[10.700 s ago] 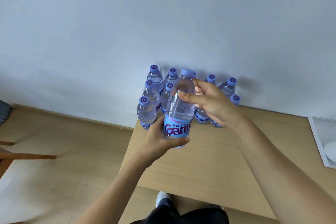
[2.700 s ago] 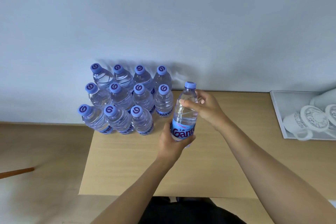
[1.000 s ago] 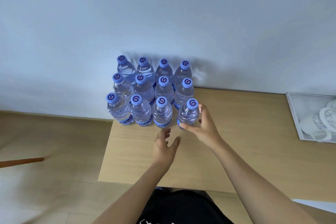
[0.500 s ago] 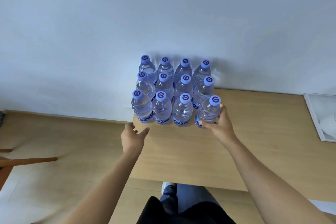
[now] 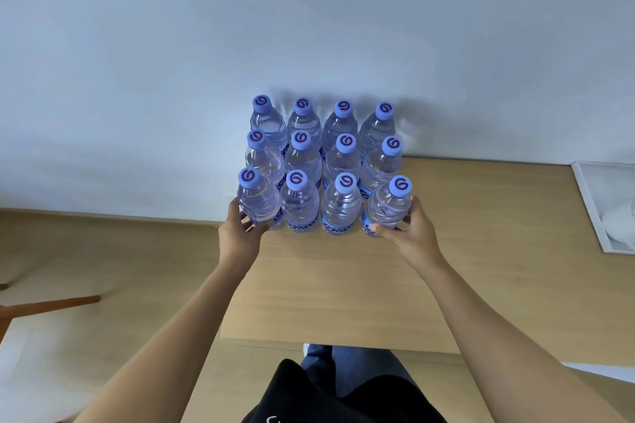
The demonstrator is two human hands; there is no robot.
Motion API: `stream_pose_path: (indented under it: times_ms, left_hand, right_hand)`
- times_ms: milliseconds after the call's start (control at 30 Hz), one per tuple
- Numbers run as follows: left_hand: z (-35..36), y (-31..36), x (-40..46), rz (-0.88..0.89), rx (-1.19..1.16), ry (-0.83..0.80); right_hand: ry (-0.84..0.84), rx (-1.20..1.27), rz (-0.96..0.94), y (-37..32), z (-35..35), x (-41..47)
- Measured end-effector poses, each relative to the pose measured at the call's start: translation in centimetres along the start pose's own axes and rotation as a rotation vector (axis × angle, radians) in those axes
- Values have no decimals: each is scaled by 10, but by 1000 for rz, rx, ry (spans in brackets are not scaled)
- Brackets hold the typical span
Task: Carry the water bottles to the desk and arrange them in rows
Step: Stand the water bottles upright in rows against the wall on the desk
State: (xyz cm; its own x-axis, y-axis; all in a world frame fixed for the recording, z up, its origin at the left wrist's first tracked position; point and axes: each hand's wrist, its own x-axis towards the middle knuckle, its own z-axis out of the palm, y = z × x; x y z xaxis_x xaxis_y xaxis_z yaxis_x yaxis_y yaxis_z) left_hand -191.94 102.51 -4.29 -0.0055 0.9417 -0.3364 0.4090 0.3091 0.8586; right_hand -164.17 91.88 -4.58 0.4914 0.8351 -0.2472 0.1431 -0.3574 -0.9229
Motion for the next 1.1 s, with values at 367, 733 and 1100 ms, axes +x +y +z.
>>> stream_pose_path:
  times_ms: [367,733,1100]
  left_hand:
    - [0,0,-2,7,5,-2]
    - [-20,-5,16,-51,67,-74]
    - [-35,41,76,-101,-133,-164]
  right_hand:
    - [-18,4,33,-13,11,-4]
    - [-218,-32,100,-13,-18,15]
    - [-300,77,191,-42,-44,80]
